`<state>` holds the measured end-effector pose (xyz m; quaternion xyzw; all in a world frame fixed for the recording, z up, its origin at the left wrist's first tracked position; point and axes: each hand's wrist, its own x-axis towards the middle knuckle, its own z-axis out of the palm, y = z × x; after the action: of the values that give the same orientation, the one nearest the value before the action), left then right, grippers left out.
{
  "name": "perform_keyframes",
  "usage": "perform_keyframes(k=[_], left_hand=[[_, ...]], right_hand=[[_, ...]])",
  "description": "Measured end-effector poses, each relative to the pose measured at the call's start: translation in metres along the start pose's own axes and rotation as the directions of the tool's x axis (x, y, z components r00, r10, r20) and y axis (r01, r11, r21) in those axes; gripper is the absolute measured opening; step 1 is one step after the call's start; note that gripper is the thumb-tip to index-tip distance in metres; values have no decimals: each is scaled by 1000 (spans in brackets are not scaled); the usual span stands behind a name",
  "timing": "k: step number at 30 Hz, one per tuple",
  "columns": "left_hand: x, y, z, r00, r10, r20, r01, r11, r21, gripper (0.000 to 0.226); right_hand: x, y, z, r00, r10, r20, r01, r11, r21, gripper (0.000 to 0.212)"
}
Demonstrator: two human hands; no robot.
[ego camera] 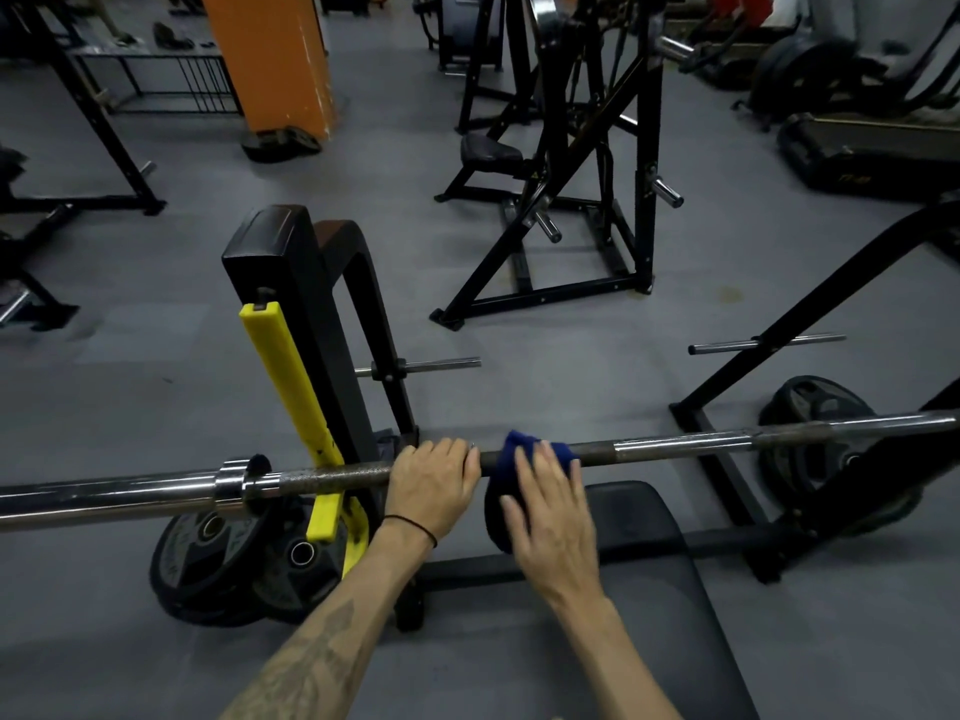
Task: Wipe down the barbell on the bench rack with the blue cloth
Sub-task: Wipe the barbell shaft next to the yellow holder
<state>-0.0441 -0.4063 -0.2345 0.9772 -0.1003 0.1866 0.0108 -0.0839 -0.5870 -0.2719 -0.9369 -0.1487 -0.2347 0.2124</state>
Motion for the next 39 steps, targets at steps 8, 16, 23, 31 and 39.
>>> perform_keyframes(k=[8,16,23,31,39], left_hand=[[13,9,-1,989,-145,-42,145,989,0,43],[18,4,-2,990,-143,6,143,989,28,51],[13,8,-7,981,-173,86,169,984,55,61],[14,13,-13,962,-235,141,230,972,52,68],[14,13,-15,945,-260,199,263,965,14,65]], right_hand=[[2,-43,10,990,127,62,-136,975,178,72],[8,11,-12,975,223,-11,-222,974,54,67],[0,2,-12,992,-68,110,69,998,-10,64],[0,-33,-5,985,41,165,-59,993,105,73],[5,-14,-12,961,267,79,-274,957,97,71]])
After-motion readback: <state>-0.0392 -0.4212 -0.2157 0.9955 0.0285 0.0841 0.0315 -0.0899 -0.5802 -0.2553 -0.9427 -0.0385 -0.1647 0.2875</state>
